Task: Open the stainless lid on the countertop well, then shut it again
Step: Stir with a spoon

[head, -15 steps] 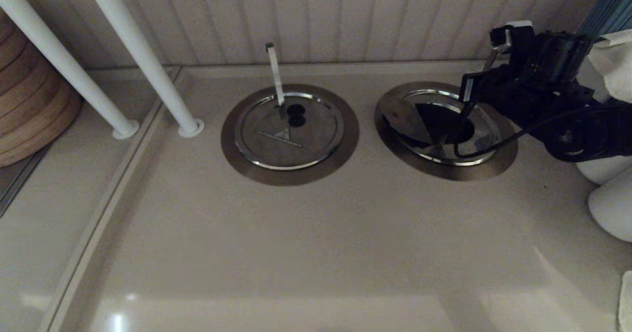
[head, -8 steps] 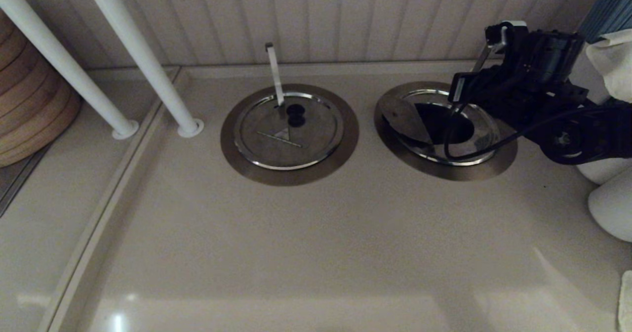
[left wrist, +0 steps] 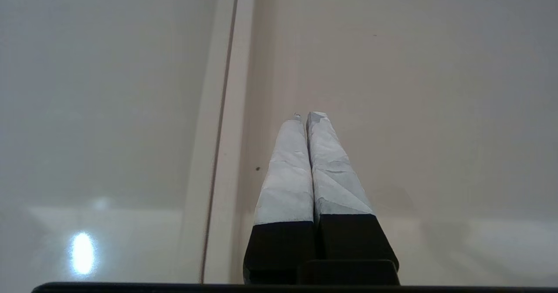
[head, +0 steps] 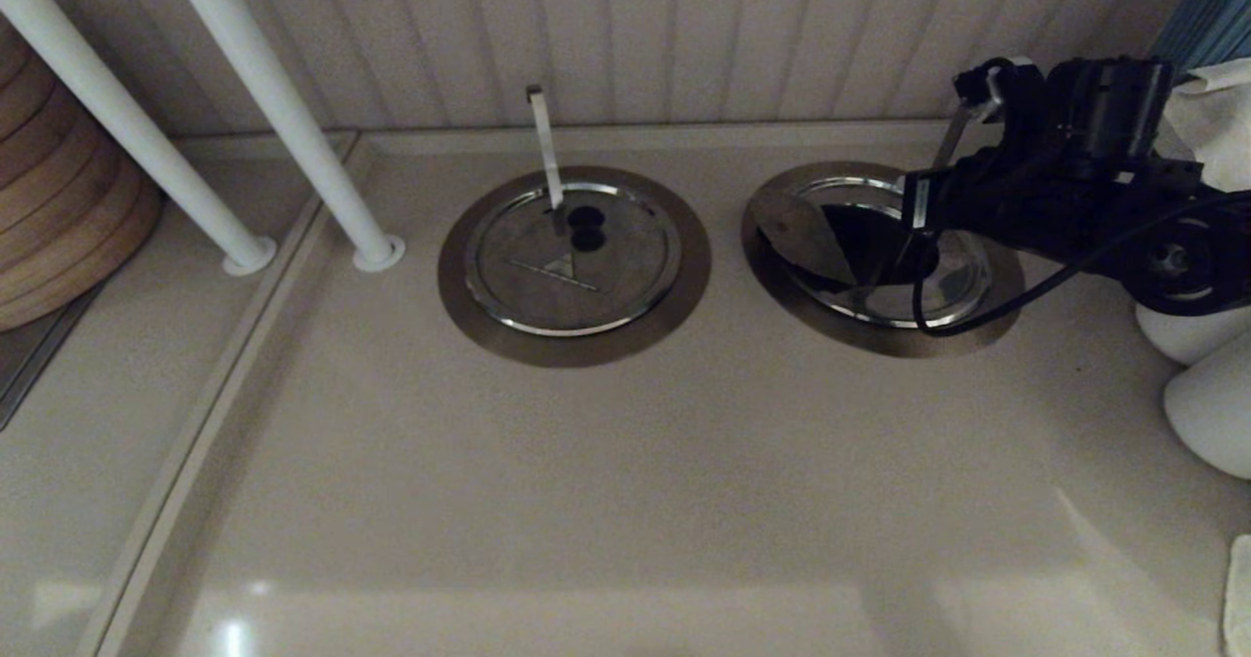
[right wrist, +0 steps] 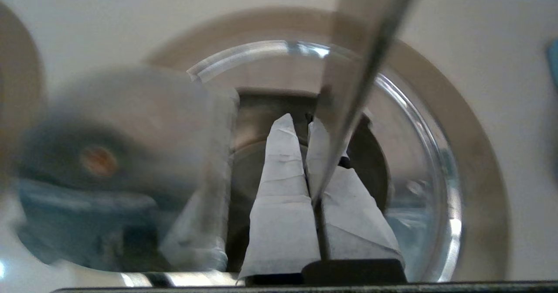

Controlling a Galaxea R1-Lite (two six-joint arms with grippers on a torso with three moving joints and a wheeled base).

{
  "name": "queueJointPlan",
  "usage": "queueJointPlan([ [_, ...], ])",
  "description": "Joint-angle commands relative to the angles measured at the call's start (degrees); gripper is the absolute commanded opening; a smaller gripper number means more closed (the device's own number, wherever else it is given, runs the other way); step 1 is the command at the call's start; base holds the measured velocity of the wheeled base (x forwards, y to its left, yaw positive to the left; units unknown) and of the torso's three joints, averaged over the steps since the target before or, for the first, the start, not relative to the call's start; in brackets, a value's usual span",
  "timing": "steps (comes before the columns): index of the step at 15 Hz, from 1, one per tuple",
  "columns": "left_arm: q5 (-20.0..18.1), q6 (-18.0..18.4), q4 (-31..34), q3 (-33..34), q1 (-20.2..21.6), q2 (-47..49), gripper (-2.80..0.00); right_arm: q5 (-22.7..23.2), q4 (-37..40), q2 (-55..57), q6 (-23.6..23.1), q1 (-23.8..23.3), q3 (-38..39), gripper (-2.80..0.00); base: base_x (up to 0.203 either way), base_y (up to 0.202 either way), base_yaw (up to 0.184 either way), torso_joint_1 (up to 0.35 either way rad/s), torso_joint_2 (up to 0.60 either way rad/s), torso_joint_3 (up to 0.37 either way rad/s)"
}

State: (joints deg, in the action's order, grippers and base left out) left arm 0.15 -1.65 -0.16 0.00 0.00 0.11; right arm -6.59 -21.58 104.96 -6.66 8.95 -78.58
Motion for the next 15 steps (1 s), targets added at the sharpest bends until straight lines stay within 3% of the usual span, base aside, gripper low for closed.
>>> queueJointPlan([
  [1, 0.0, 0.0, 0.0, 0.0, 0.1, 0.1, -2.80, -0.2, 0.1, 0.2, -3.1, -1.7, 0.2, -2.80, 0.000, 0.000, 0.000, 0.000, 0.00, 0.000],
  [6, 0.0, 0.0, 0.0, 0.0, 0.1, 0.0, -2.80, -5.3, -3.3, 5.6, -7.2, -3.1, -1.7, -2.80, 0.000, 0.000, 0.000, 0.000, 0.00, 0.000],
  [7, 0.0, 0.0, 0.0, 0.0, 0.0, 0.0, -2.80, -5.4, -5.7, 6.5, -6.6, -3.1, -2.6, -2.80, 0.000, 0.000, 0.000, 0.000, 0.00, 0.000],
  [10, 0.0, 0.0, 0.0, 0.0, 0.0, 0.1, -2.80, -4.6, -7.7, 7.2, 1.9, -2.2, -4.9, -2.80, 0.000, 0.000, 0.000, 0.000, 0.00, 0.000],
  [15, 0.0, 0.0, 0.0, 0.0, 0.1, 0.1, -2.80, -3.3, -5.8, 4.4, 5.6, 0.1, -4.1, -2.80, 0.000, 0.000, 0.000, 0.000, 0.00, 0.000],
])
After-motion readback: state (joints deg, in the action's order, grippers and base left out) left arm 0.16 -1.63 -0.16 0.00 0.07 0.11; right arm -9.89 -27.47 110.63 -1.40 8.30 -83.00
